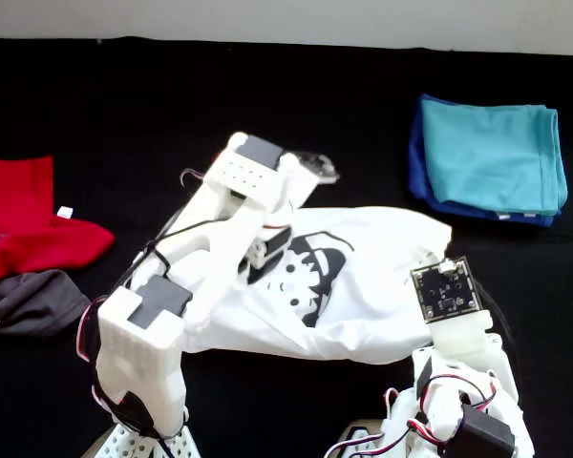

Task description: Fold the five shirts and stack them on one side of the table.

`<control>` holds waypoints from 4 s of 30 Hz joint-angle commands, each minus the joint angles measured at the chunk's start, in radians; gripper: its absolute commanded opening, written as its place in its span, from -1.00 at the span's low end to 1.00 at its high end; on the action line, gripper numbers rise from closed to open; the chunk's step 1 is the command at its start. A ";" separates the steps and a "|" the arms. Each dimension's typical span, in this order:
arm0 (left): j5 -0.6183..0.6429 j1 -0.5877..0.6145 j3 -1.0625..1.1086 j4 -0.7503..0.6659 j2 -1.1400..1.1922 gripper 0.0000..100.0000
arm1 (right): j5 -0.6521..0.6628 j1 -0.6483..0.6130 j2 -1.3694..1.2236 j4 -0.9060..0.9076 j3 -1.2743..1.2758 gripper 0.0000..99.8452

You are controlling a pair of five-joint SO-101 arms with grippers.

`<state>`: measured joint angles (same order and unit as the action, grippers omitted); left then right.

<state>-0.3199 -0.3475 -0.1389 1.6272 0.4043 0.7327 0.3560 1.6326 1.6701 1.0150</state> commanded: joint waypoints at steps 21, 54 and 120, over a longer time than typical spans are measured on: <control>-0.114 0.360 0.119 0.135 -0.047 -0.81 | 0.014 0.001 0.004 0.010 0.013 -0.99; -0.296 0.397 0.364 0.055 -0.515 -0.57 | 0.009 -0.001 0.005 0.004 0.015 -0.99; -0.290 0.372 0.337 0.130 -0.483 -0.61 | 0.008 -0.001 0.012 0.004 0.016 -0.99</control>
<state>-0.6206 0.0422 0.2309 1.7392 -0.0207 0.7342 0.3560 1.6418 1.6686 1.0196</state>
